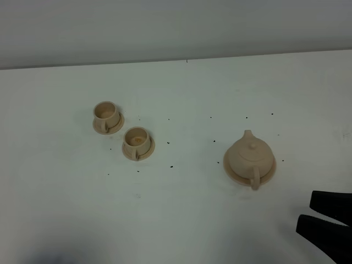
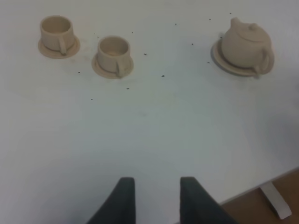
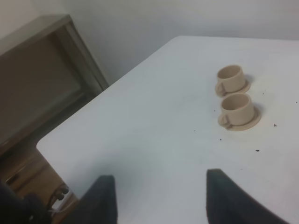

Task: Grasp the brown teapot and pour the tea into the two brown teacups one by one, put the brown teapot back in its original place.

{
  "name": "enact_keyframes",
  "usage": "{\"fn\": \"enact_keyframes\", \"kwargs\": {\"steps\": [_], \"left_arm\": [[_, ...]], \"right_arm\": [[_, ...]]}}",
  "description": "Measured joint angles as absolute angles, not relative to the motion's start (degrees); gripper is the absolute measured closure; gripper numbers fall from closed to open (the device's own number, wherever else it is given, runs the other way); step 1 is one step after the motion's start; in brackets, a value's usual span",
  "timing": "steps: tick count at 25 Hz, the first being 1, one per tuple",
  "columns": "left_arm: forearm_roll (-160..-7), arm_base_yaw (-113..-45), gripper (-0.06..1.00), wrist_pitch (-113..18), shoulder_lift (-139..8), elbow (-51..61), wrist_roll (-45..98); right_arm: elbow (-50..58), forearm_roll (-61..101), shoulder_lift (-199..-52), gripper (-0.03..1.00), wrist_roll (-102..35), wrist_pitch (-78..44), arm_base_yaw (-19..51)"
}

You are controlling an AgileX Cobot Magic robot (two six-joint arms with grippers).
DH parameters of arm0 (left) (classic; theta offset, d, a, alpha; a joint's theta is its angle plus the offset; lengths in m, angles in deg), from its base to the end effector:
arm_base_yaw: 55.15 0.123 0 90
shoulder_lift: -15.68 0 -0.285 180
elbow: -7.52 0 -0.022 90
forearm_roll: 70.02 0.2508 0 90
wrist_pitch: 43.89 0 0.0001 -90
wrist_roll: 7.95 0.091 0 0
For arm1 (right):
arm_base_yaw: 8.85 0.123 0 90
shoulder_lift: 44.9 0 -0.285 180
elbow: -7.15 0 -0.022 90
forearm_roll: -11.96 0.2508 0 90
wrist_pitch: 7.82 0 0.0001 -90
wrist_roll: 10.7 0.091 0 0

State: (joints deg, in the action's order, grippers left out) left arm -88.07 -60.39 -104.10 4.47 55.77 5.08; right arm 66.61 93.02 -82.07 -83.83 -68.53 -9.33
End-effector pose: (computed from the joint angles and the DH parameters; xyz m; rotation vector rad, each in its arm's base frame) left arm 0.0001 -0.0246 0.2830 0.3295 2.0333 -0.2962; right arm 0.0679 0.0779 0.2707 -0.6802 1.7468 0.9850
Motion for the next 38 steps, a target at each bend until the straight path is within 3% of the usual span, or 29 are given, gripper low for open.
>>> {"fn": "enact_keyframes", "kwargs": {"steps": [6, 12, 16, 24, 30, 34, 38], "left_arm": [[-88.1, -60.4, 0.69, -104.1, 4.5, 55.8, 5.1], [-88.1, -60.4, 0.69, -104.1, 4.5, 55.8, 5.1], [-88.1, -60.4, 0.69, -104.0, 4.5, 55.8, 5.1], [-88.1, -60.4, 0.69, -104.0, 4.5, 55.8, 5.1], [-88.1, -60.4, 0.69, -104.0, 4.5, 55.8, 5.1], [-88.1, -60.4, 0.69, -104.0, 4.5, 55.8, 5.1], [-88.1, -60.4, 0.69, -104.0, 4.5, 55.8, 5.1]], "right_arm": [[66.6, 93.0, -82.1, 0.53, -83.0, -67.1, -9.3], [66.6, 91.1, -82.2, 0.53, -79.9, -56.2, -9.3], [65.0, 81.9, -85.2, 0.53, -69.1, -53.6, -9.3], [51.7, 56.3, -103.1, 0.53, -44.3, -54.9, -9.3], [41.0, 46.9, -117.8, 0.53, -35.1, -58.7, -8.7], [35.4, 38.0, -123.7, 0.55, -26.9, -59.1, -2.3], [30.2, 22.5, -128.1, 0.57, -12.0, -60.5, 8.9]]}}
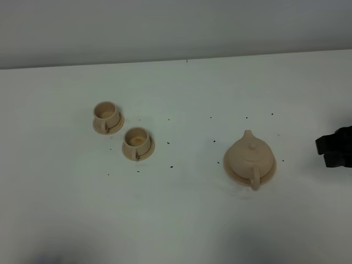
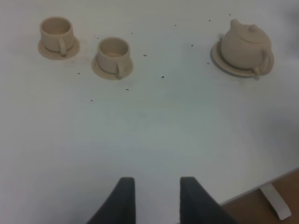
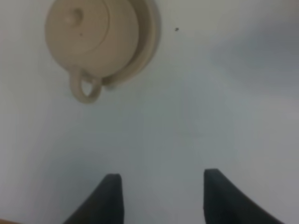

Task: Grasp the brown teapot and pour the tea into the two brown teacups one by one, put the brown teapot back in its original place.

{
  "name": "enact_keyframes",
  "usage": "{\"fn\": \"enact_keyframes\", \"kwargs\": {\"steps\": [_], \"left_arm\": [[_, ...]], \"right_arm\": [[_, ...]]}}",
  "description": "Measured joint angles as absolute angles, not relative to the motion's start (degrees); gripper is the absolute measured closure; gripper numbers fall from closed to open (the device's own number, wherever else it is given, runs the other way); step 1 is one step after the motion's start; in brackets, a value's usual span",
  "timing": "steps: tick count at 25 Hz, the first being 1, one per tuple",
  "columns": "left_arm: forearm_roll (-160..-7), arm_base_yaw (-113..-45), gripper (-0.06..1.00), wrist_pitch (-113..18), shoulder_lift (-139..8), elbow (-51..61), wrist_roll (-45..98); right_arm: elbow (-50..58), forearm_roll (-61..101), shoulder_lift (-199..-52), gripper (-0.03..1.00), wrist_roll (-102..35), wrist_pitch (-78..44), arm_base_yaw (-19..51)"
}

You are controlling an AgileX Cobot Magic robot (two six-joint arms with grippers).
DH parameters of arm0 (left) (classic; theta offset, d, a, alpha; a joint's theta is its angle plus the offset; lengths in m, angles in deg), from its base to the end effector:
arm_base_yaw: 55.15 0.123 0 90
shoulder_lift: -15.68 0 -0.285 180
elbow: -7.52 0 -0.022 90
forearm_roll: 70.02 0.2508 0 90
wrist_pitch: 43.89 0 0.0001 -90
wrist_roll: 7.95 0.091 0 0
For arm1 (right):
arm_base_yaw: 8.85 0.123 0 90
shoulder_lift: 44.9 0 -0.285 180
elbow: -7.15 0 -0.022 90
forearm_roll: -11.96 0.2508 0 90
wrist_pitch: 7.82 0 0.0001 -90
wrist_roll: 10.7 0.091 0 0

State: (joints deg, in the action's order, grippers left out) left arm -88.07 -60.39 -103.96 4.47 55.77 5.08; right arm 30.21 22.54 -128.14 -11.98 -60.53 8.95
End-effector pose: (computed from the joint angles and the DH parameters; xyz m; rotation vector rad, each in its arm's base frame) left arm 0.0002 -0.0246 0.2832 0.3286 2.0310 -0.2959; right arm 0.2303 0.0879 0.2729 -0.3450 2.7665 0.3058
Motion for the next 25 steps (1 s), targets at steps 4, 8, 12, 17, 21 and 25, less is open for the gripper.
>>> {"fn": "enact_keyframes", "kwargs": {"steps": [4, 8, 12, 17, 21, 25], "left_arm": [[-88.1, -60.4, 0.69, -104.0, 4.5, 55.8, 5.1], [-88.1, -60.4, 0.69, -104.0, 4.5, 55.8, 5.1], [-88.1, -60.4, 0.69, -104.0, 4.5, 55.8, 5.1], [-88.1, -60.4, 0.69, -104.0, 4.5, 55.8, 5.1], [-88.1, -60.4, 0.69, -104.0, 4.5, 55.8, 5.1], [-88.1, -60.4, 0.69, -104.0, 4.5, 55.8, 5.1]], "right_arm": [[24.1, 12.0, -131.8, 0.57, 1.3, -63.8, 18.9], [19.3, 7.7, -137.3, 0.57, 9.2, -68.3, 24.1], [15.9, 7.6, -144.3, 0.57, 12.1, -70.3, 25.8], [11.7, 7.8, -151.7, 0.58, 13.1, -70.0, 26.1], [9.5, 8.7, -155.5, 0.57, 11.8, -70.0, 26.1], [9.2, 10.2, -156.5, 0.55, 10.3, -70.7, 26.1]]}}
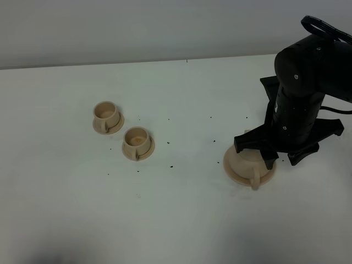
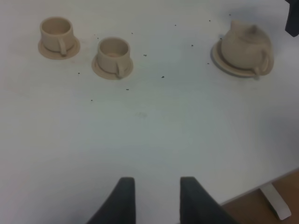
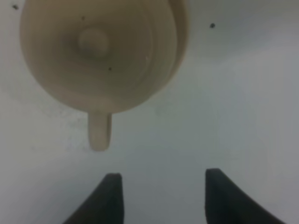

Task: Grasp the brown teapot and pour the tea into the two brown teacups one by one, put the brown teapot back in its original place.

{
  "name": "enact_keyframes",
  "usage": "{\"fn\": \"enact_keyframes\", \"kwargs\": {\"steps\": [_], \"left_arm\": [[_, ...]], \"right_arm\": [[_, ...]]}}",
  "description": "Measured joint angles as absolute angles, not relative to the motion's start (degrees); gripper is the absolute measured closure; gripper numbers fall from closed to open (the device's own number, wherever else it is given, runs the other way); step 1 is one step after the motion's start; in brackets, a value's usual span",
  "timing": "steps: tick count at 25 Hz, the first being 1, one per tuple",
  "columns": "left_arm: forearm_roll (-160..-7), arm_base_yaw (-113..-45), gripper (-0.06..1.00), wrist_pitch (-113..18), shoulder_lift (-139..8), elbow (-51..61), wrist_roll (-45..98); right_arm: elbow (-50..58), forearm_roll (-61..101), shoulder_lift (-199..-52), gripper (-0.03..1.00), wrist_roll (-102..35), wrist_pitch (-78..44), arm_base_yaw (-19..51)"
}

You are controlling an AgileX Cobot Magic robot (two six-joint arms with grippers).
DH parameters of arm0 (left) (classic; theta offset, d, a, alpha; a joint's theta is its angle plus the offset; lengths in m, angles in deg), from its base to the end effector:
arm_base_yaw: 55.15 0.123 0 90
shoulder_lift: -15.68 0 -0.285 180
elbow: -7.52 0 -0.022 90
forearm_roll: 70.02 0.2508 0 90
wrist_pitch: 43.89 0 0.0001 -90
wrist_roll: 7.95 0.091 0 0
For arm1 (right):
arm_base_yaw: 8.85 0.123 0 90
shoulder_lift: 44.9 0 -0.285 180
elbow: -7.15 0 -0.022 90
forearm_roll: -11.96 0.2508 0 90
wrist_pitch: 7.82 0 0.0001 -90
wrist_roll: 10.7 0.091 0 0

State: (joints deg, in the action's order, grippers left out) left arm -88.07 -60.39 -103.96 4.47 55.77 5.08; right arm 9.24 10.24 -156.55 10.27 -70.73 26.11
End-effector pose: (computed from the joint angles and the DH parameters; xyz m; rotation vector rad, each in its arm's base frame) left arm 0.0002 -0.0246 0.2832 0.3286 2.0310 -0.2959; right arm 0.2873 0.1979 0.2162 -0.3944 3.0519 0.0053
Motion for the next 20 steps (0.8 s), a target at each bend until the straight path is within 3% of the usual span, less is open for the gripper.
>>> {"fn": "enact_keyframes", "kwargs": {"steps": [20], "left_arm": [[-88.1, -60.4, 0.69, -104.0, 4.5, 55.8, 5.1]], "right_arm": [[5.6, 18.4, -161.5, 0.55, 7.7, -72.7, 26.1]]}}
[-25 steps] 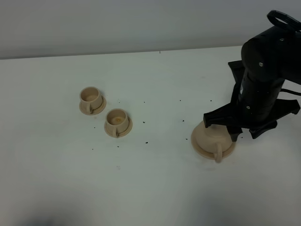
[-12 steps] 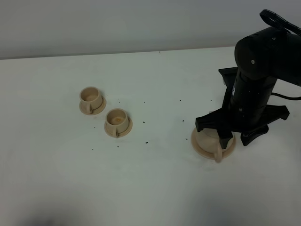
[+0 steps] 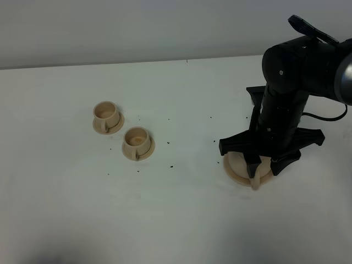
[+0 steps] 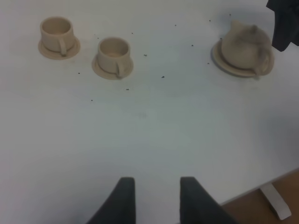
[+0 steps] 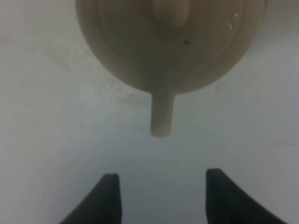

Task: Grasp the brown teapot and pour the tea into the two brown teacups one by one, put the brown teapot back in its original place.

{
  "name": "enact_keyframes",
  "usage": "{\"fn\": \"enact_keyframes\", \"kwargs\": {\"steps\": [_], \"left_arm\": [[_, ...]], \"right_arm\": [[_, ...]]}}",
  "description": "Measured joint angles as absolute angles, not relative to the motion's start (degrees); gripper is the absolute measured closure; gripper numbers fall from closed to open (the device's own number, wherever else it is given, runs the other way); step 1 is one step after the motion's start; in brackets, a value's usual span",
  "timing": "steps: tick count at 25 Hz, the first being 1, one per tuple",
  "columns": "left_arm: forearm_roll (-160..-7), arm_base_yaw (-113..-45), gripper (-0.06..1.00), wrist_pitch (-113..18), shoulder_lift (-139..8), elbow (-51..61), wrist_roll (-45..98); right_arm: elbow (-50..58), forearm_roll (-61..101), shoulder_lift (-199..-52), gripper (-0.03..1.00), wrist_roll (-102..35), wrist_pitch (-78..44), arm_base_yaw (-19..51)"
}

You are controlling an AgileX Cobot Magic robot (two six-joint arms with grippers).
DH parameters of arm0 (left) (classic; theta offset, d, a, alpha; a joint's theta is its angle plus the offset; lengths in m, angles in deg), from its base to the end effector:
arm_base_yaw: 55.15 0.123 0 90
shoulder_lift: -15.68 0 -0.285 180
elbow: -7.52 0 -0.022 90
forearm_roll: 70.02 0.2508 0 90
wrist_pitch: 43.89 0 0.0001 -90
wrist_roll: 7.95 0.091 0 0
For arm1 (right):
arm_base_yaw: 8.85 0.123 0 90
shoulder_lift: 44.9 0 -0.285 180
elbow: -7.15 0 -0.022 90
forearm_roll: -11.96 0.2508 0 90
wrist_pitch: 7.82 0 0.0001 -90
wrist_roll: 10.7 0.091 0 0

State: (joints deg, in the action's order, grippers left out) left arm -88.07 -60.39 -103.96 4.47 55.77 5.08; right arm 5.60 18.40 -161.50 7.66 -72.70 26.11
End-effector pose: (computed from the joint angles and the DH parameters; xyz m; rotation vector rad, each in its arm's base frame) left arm 0.0002 -0.0246 0.2832 0.3286 2.0310 -0.2959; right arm 0.2933 0.2164 0.2010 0.3735 -3.0712 -0.1417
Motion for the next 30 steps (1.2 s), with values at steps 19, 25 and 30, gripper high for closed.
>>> {"fn": "enact_keyframes", "kwargs": {"steps": [19, 25, 30], "left_arm": [[-88.1, -60.4, 0.69, -104.0, 4.5, 55.8, 5.1], [-88.1, -60.4, 0.69, -103.9, 4.5, 55.8, 5.1], [-88.1, -60.4, 0.69, -103.9, 4.5, 55.8, 5.1]], "right_arm": [[5.4, 16.1, -165.9, 0.55, 7.7, -68.2, 26.1], [5.4, 15.8, -165.9, 0.55, 7.8, -68.2, 26.1], [5.4, 15.7, -165.9, 0.54, 7.3, -68.1, 26.1]]}}
